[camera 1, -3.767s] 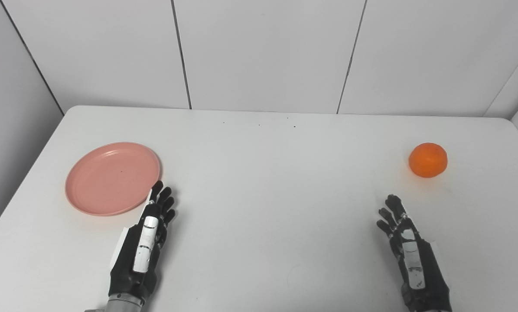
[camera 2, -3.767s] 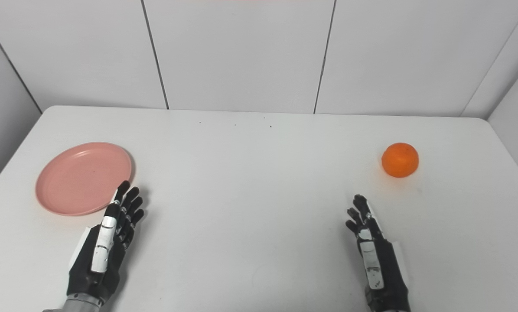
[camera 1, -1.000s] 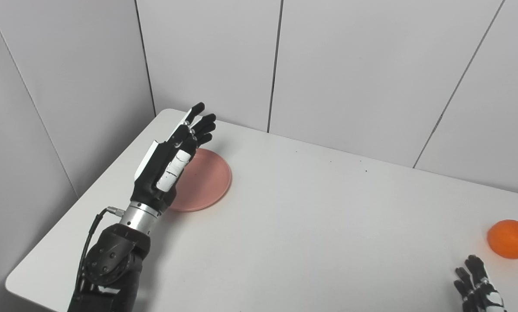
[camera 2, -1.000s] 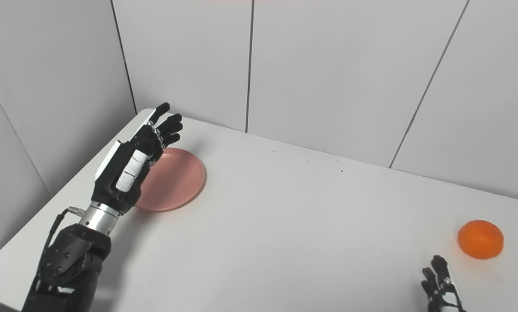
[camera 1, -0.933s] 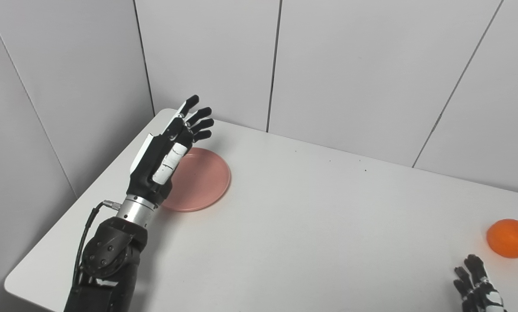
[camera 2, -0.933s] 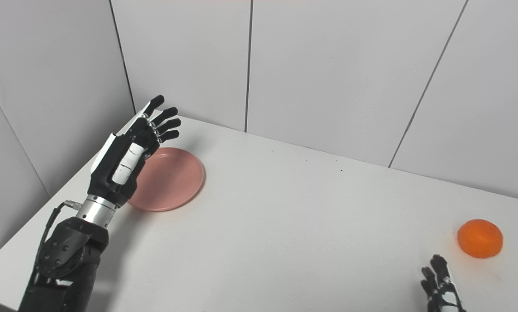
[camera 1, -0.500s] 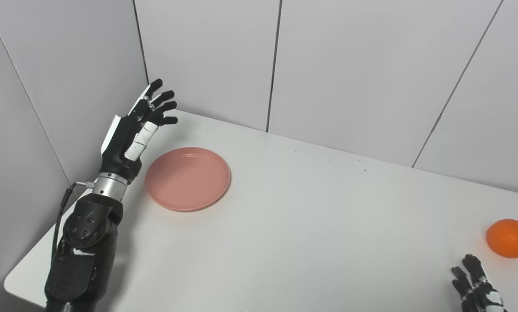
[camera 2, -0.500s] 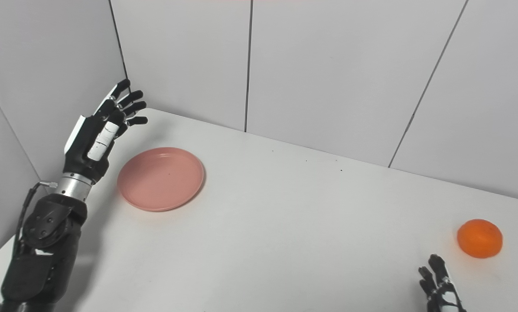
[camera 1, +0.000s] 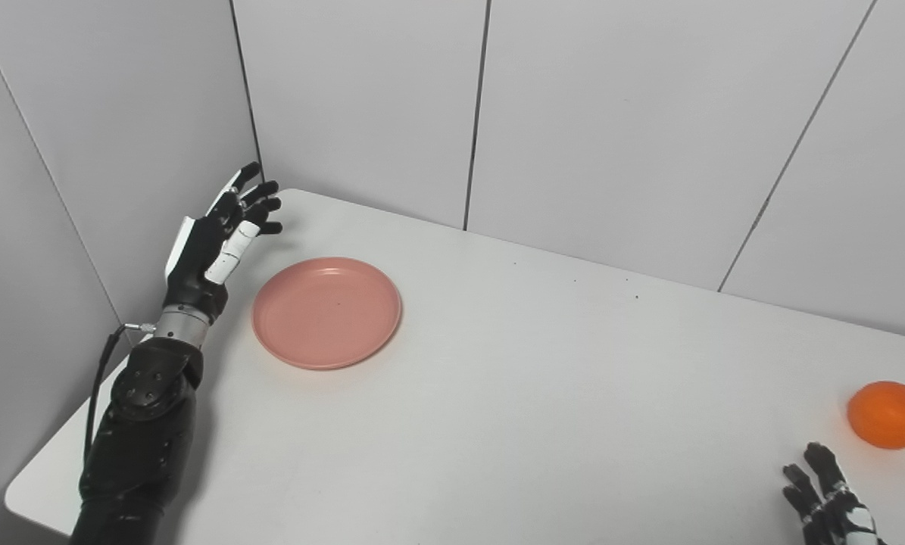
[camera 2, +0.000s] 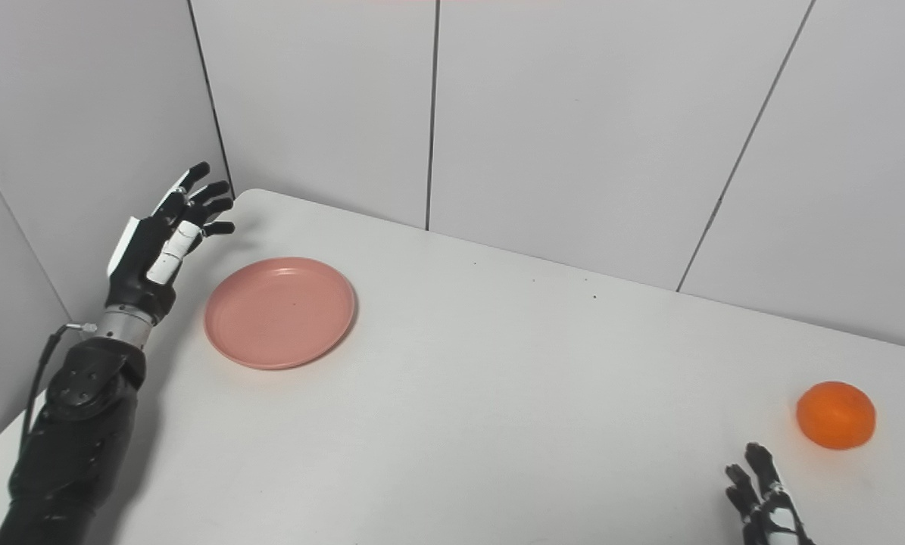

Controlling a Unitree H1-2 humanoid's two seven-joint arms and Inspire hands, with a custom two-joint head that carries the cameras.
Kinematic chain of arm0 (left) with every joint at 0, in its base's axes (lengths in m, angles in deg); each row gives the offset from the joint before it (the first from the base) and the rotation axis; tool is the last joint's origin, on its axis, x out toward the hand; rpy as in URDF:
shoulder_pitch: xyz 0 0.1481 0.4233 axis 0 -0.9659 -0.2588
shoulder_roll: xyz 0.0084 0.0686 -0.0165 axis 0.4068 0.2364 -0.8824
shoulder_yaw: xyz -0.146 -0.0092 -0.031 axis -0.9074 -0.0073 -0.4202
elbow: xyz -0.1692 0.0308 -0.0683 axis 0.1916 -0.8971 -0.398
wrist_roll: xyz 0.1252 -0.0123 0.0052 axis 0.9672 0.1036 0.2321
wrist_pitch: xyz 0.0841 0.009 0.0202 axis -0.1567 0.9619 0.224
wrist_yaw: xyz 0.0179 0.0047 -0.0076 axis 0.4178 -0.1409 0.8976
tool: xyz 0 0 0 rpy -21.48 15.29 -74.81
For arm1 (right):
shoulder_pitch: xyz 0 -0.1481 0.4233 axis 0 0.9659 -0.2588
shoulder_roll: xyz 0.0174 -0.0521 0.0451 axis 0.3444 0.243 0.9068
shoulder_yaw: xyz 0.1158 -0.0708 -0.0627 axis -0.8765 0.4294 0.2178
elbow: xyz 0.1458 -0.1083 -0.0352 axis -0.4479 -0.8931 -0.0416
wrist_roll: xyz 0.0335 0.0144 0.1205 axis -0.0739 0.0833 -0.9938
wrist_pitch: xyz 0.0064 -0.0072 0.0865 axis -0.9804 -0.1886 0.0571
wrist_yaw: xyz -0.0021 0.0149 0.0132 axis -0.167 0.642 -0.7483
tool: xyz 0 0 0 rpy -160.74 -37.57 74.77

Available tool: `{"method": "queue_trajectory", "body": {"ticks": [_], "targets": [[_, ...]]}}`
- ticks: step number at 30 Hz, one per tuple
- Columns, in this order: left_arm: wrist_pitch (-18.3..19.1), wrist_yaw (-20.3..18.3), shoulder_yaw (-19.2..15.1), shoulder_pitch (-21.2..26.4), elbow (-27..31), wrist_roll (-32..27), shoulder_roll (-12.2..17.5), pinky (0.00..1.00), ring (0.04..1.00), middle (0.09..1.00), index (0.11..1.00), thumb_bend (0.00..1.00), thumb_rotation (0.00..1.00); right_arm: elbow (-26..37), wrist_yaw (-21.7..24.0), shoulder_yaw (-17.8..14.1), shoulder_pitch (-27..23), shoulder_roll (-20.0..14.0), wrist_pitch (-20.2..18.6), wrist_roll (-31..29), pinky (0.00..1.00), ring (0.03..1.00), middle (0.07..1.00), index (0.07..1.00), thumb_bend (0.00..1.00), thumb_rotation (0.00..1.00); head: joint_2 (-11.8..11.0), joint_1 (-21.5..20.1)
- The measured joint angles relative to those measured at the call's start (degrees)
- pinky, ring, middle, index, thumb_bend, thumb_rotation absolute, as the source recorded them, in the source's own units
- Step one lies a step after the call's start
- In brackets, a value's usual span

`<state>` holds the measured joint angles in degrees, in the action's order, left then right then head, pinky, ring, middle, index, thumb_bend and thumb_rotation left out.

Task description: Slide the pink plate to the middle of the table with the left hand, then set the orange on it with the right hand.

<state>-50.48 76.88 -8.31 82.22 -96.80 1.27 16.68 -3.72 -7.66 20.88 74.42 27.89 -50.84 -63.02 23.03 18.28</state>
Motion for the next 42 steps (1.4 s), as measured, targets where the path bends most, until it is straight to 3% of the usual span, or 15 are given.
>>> {"method": "queue_trajectory", "body": {"ticks": [5, 9, 16, 19, 26, 31, 42], "targets": [[-1.53, 1.12, 1.33, 0.66, -4.32, 2.04, 0.31, 0.75, 0.84, 0.858, 0.924, 0.83, 0.75, 0.01, -0.03, 0.05, 0.0, -0.02, 0.0, 0.03, 0.94, 0.925, 0.973, 0.933, 0.72, 1.0, 0.09, -0.09], [-3.62, 0.74, 1.79, 2.51, -9.59, 1.75, 0.34, 0.71, 0.847, 0.869, 0.932, 0.79, 0.75, 0.07, -0.14, 0.17, 0.01, -0.01, -0.01, 0.16, 0.93, 0.917, 0.971, 0.932, 0.71, 1.0, 0.18, -0.26], [-3.79, -0.87, 2.65, 4.27, -12.17, -0.13, 0.33, 0.76, 0.859, 0.878, 0.933, 0.82, 0.74, 0.17, -0.13, 0.36, 0.02, -0.02, 0.0, 0.16, 0.92, 0.916, 0.972, 0.936, 0.72, 1.0, 0.44, -0.53], [-3.73, -1.33, 3.25, 4.34, -12.4, -0.29, 0.31, 0.82, 0.869, 0.885, 0.932, 0.79, 0.74, 0.21, -0.17, 0.37, 0.04, -0.02, 0.0, 0.17, 0.91, 0.905, 0.965, 0.931, 0.71, 1.0, 0.62, -0.7], [-2.31, -3.05, 4.55, 4.34, -11.92, -0.85, 0.31, 0.86, 0.89, 0.902, 0.941, 0.8, 0.75, 0.21, -0.12, 0.59, 0.04, -0.04, 0.0, 0.18, 0.94, 0.913, 0.974, 0.934, 0.71, 1.0, 0.7, -0.79], [-0.01, -3.41, 4.8, 4.31, -10.99, -1.45, 0.31, 0.86, 0.902, 0.9, 0.951, 0.82, 0.77, 0.26, -0.15, 0.66, 0.05, -0.05, 0.0, 0.2, 0.92, 0.909, 0.968, 0.931, 0.7, 1.0, 0.97, -0.97], [0.31, -4.56, 5.04, 4.26, -11.44, -1.49, 0.39, 0.87, 0.901, 0.904, 0.942, 0.83, 0.77, 0.38, -0.27, 0.68, 0.11, -0.08, -0.01, 0.22, 0.92, 0.905, 0.96, 0.931, 0.71, 1.0, 0.97, -0.62]]}}
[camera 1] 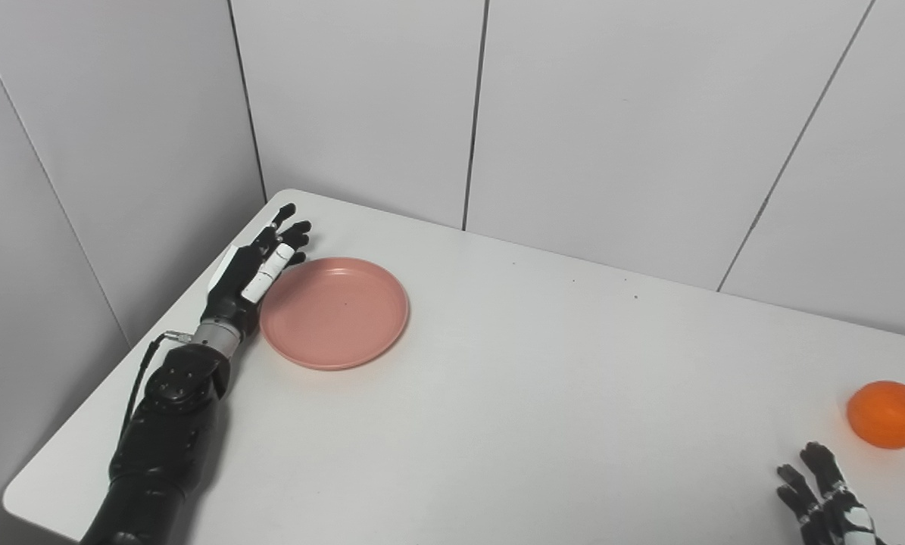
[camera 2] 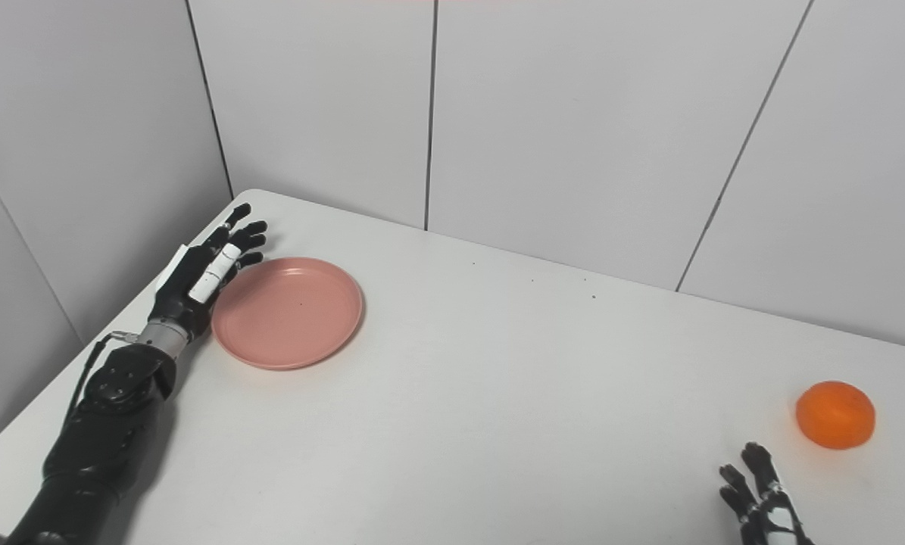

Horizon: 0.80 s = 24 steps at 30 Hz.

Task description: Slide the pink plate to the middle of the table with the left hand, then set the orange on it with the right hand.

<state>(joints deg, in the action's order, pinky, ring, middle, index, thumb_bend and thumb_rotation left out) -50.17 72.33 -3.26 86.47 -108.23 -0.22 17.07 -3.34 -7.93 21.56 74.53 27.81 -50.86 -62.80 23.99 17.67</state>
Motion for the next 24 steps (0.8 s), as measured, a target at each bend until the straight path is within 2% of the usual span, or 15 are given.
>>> {"method": "queue_trajectory", "body": {"ticks": [4, 12, 16, 19, 20, 24], "targets": [[0.0, -0.66, -0.13, -0.01, -0.09, -0.04, 0.04, 0.89, 0.907, 0.91, 0.947, 0.82, 0.76, -0.01, 0.04, 0.0, 0.0, -0.05, 0.0, -0.04, 0.92, 0.906, 0.961, 0.931, 0.71, 1.0, 0.0, 0.0], [-0.01, -0.69, -0.27, 0.0, -0.4, 0.13, 0.15, 0.85, 0.893, 0.889, 0.936, 0.86, 0.77, -0.02, 0.02, 0.12, 0.0, -0.12, 0.0, 0.0, 0.92, 0.907, 0.955, 0.929, 0.71, 1.0, 0.18, -0.17], [0.46, -0.63, -0.13, -0.01, -0.84, 0.33, 0.32, 0.87, 0.906, 0.899, 0.948, 0.84, 0.78, -0.01, 0.01, 0.13, 0.01, -0.11, 0.0, -0.03, 0.92, 0.907, 0.952, 0.933, 0.71, 1.0, 0.18, -0.17], [2.73, -0.66, -0.08, -0.01, -0.59, 0.03, 0.36, 0.91, 0.928, 0.927, 0.972, 0.87, 0.76, -0.02, -0.04, 0.18, 0.0, -0.11, 0.0, 0.02, 0.91, 0.902, 0.951, 0.934, 0.72, 1.0, 0.26, -0.17], [4.09, -0.79, -0.2, -0.01, -0.38, -0.46, 0.36, 0.95, 0.948, 0.943, 0.983, 0.86, 0.74, -0.01, -0.05, 0.2, 0.0, -0.11, 0.0, 0.02, 0.91, 0.902, 0.952, 0.936, 0.71, 1.0, 0.26, -0.26], [7.2, -2.45, -1.03, 0.28, -0.02, -4.15, 0.43, 0.98, 0.96, 0.972, 1.0, 0.81, 0.78, -0.01, -0.11, 0.23, 0.0, -0.12, 0.0, 0.11, 0.91, 0.9, 0.952, 0.937, 0.71, 1.0, 0.35, -0.44]]}}
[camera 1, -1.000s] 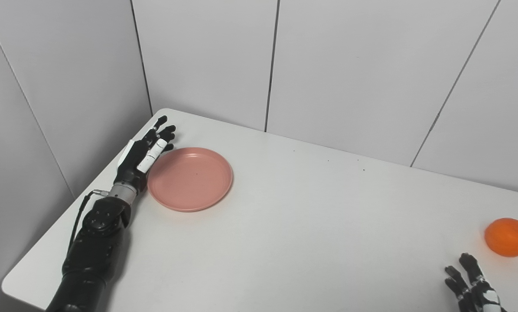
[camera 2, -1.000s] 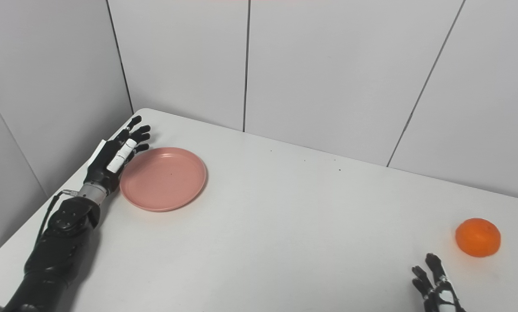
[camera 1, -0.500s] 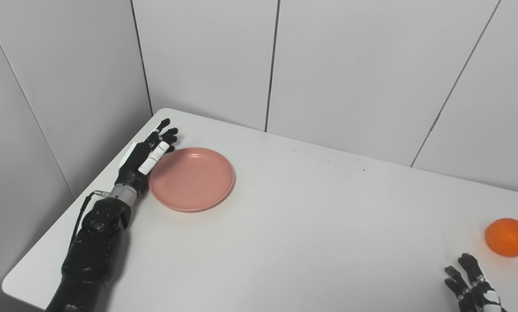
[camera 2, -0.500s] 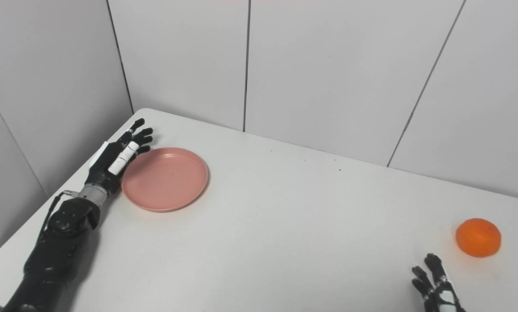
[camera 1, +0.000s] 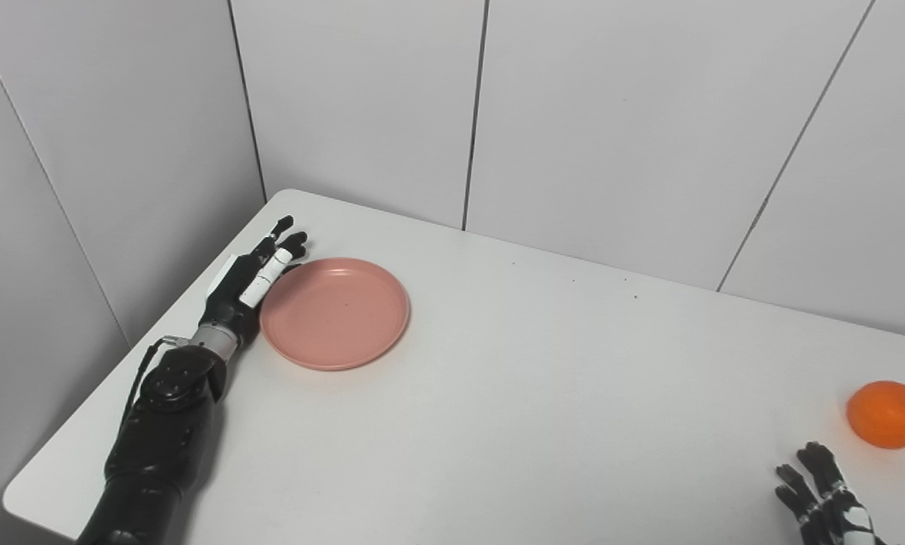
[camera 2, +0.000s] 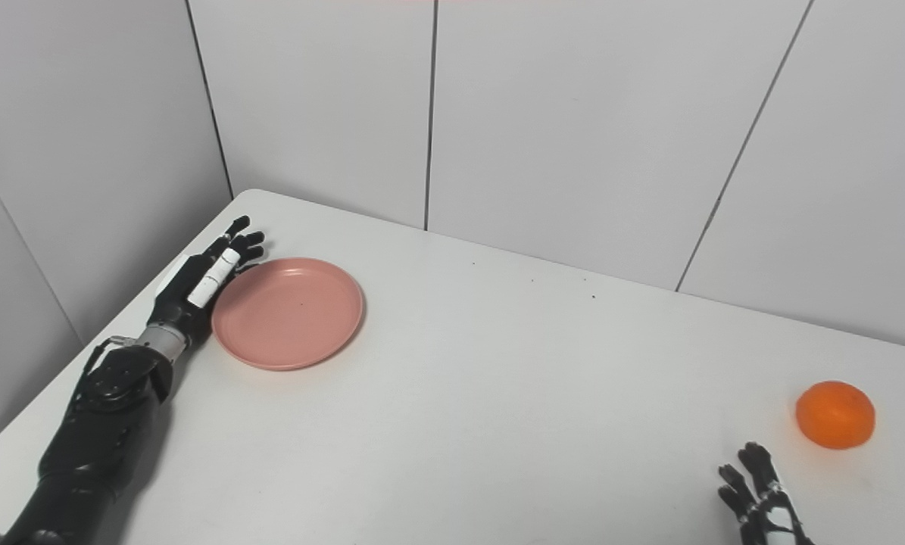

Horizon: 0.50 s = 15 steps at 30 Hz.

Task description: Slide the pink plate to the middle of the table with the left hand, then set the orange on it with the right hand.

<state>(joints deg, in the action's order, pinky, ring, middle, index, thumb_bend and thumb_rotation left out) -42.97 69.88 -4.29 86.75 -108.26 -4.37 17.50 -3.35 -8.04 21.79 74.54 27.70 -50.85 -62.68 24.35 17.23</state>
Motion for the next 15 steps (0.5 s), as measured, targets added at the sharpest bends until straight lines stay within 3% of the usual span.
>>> {"method": "queue_trajectory", "body": {"ticks": [6, 15], "targets": [[1.14, -3.03, -0.16, 0.12, -0.5, -3.84, 0.27, 0.98, 0.963, 0.974, 1.0, 0.85, 0.82, 0.0, -0.01, 0.01, 0.0, -0.02, 0.0, 0.24, 0.9, 0.902, 0.958, 0.936, 0.7, 1.0, 0.17, 0.09], [1.18, -4.91, 0.26, 0.69, -2.09, -6.12, -0.18, 0.89, 0.948, 0.975, 1.0, 0.91, 0.79, 0.11, -0.08, 0.01, 0.14, -0.08, 0.0, 0.28, 0.92, 0.9, 0.963, 0.945, 0.7, 1.0, 0.52, -0.09]]}}
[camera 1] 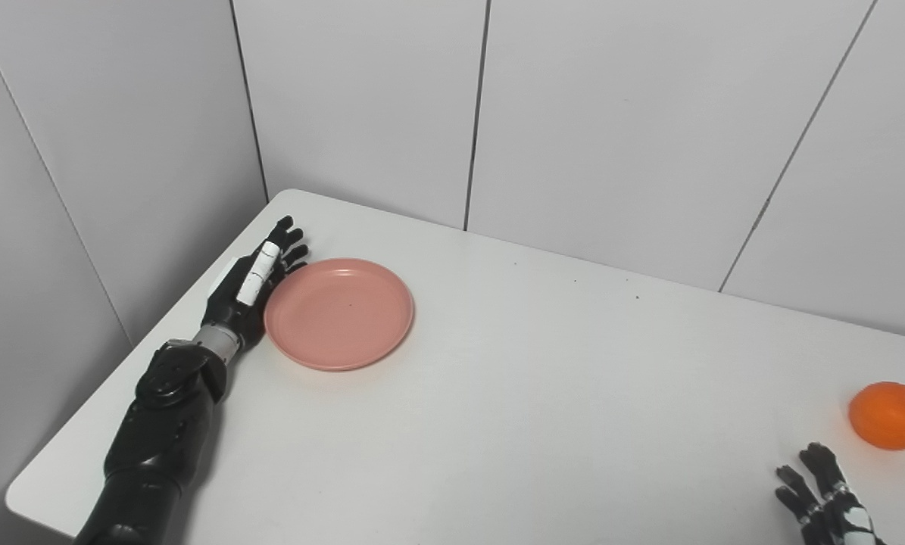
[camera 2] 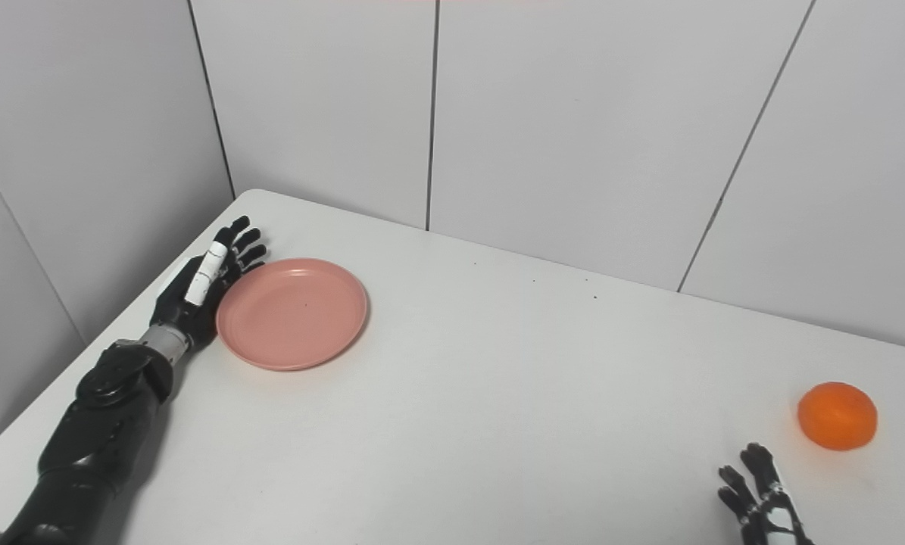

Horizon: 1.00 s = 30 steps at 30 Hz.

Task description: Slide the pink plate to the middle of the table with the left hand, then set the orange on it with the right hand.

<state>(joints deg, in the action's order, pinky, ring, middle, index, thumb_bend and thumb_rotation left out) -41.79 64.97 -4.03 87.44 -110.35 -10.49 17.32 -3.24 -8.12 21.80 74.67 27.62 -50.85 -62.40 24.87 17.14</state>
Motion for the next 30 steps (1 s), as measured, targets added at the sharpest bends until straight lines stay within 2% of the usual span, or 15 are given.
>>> {"method": "queue_trajectory", "body": {"ticks": [4, 8, 11, 18, 25, 30], "targets": [[2.14, -0.22, 0.67, -0.03, 2.64, -0.67, -1.42, 0.86, 0.93, 0.957, 1.0, 0.91, 0.79, 0.14, -0.08, 0.01, 0.14, -0.04, 0.0, 0.0, 0.92, 0.897, 0.961, 0.943, 0.7, 1.0, 0.18, -0.35], [4.08, -0.43, 2.85, -0.67, 6.18, -0.43, -3.02, 0.87, 0.925, 0.933, 0.996, 0.91, 0.79, 0.49, -0.23, 0.42, 0.14, -0.08, -0.01, 0.51, 0.92, 0.892, 0.961, 0.938, 0.71, 1.0, 0.27, -0.35], [4.06, -0.76, 3.38, -0.72, 6.6, 0.37, -3.44, 0.85, 0.921, 0.93, 0.982, 0.91, 0.78, 0.85, -0.57, 0.68, 0.24, -0.11, -0.04, 0.88, 0.9, 0.877, 0.959, 0.936, 0.72, 1.0, 0.62, -0.35], [4.13, -0.54, 4.41, -1.34, 8.12, 1.7, -3.74, 0.85, 0.906, 0.936, 0.988, 0.86, 0.79, 1.15, -1.11, 0.99, 0.52, -0.39, -0.05, 1.17, 0.9, 0.868, 0.955, 0.933, 0.73, 1.0, 0.97, -0.35], [4.1, 0.2, 5.35, -1.38, 8.87, 2.58, -5.22, 0.84, 0.911, 0.929, 0.991, 0.88, 0.73, 1.35, -1.89, 1.5, 0.73, -0.79, -0.05, 1.37, 0.89, 0.869, 0.955, 0.932, 0.73, 1.0, 1.06, -0.35], [4.76, 1.44, 6.41, -1.62, 11.13, 3.0, -7.38, 0.83, 0.909, 0.933, 0.998, 0.87, 0.71, 1.37, -1.99, 1.63, 0.73, -0.85, -0.05, 1.37, 0.89, 0.865, 0.951, 0.932, 0.72, 1.0, 1.23, -0.44]]}}
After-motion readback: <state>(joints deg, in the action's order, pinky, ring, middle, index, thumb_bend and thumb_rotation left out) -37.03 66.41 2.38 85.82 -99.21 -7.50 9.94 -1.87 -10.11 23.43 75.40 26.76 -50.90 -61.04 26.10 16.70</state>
